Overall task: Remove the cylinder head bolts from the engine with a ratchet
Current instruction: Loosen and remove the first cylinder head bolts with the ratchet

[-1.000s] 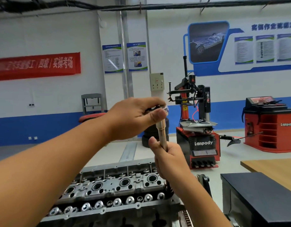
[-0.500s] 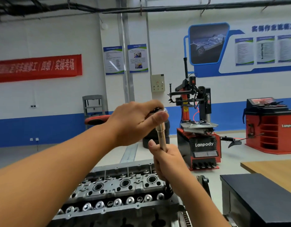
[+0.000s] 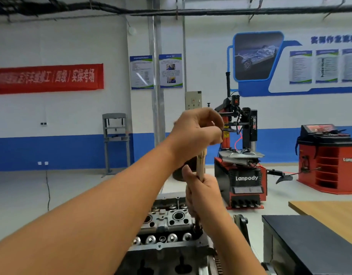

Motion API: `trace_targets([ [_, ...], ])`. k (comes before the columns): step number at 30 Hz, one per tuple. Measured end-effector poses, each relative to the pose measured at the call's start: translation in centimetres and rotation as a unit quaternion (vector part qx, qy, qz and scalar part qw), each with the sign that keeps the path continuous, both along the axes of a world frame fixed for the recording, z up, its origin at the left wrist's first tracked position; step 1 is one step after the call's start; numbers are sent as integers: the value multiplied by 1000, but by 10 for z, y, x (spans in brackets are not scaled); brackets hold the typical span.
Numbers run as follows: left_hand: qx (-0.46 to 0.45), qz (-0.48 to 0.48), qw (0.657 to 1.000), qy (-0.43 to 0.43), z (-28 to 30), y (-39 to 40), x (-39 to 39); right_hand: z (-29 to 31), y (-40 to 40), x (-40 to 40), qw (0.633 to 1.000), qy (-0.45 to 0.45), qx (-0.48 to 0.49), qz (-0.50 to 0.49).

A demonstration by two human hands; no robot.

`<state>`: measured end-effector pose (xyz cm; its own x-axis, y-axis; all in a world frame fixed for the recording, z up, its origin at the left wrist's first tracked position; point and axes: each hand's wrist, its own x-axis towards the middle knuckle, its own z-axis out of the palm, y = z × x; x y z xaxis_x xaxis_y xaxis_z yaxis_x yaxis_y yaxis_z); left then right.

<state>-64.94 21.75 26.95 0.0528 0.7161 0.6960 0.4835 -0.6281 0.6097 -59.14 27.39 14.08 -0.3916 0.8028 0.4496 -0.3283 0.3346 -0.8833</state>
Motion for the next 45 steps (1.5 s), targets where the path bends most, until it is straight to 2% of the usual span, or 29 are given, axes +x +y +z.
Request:
trace_targets([
  [2, -65, -159, 976, -135, 1, 1, 2, 0, -1, 4, 999, -15, -4, 35],
  [3, -77, -185, 962, -186, -1, 2, 5, 0, -2, 5, 999, -13, -6, 37],
  [4, -79, -176, 956, -221, -5, 6, 10, 0, -1, 4, 1000, -6, -12, 27],
  [7, -68, -54, 961, -262, -16, 13, 23, -1, 2, -1, 999, 26, -15, -19],
  [9, -31, 6, 965, -262, -19, 18, 28, -2, 3, -4, 998, 37, 8, -46],
  [11, -7, 17, 967, -255, -20, 23, 25, -3, 5, -5, 998, 38, 20, -48],
  [14, -41, -90, 970, -220, -21, 22, 12, -2, 6, 0, 1000, 28, 2, 5],
  [17, -111, -227, 954, -162, -18, 16, -6, 0, 5, 6, 998, 3, 0, 58],
  [20, -124, -256, 944, -164, -19, 14, -11, -1, 4, 4, 998, 16, 8, 55],
  [22, -77, -182, 959, -202, -26, 13, 1, -2, 3, -1, 999, 39, 13, 34],
  [24, 22, -21, 971, -239, -37, 18, 21, -6, 5, -5, 998, 53, 20, 5],
  [26, 108, 116, 964, -214, -42, 26, 34, -7, 4, -6, 998, 57, 1, -21],
  [27, 116, 137, 965, -192, -40, 27, 34, -7, 5, -5, 998, 59, -10, -33],
  [28, 96, 116, 972, -181, -35, 29, 31, -6, 6, -4, 998, 59, -14, -31],
  [30, 9, -26, 983, -183, -28, 27, 17, -4, 6, -1, 999, 43, -6, 23],
  [32, -83, -226, 953, -182, -24, 19, -1, -3, 7, 4, 996, 27, 11, 79],
  [34, -116, -322, 923, -174, -23, 12, -13, -4, 5, 6, 994, 13, 28, 107],
  [36, -95, -303, 930, -185, -25, 10, -12, -4, 2, 5, 994, 20, 31, 104],
  [37, -65, -246, 947, -194, -28, 10, -5, -4, 2, 2, 995, 32, 27, 88],
  [39, 32, -66, 976, -203, -38, 15, 14, -4, 3, -3, 998, 48, 20, 34],
  [41, 87, 32, 973, -210, -42, 25, 26, -3, 6, -3, 999, 35, 16, -11],
  [43, 44, -38, 976, -209, -36, 26, 22, -4, 7, 0, 999, 34, 4, 19],
  [45, -41, -192, 959, -203, -30, 21, 7, -6, 8, 4, 996, 31, 19, 82],
])
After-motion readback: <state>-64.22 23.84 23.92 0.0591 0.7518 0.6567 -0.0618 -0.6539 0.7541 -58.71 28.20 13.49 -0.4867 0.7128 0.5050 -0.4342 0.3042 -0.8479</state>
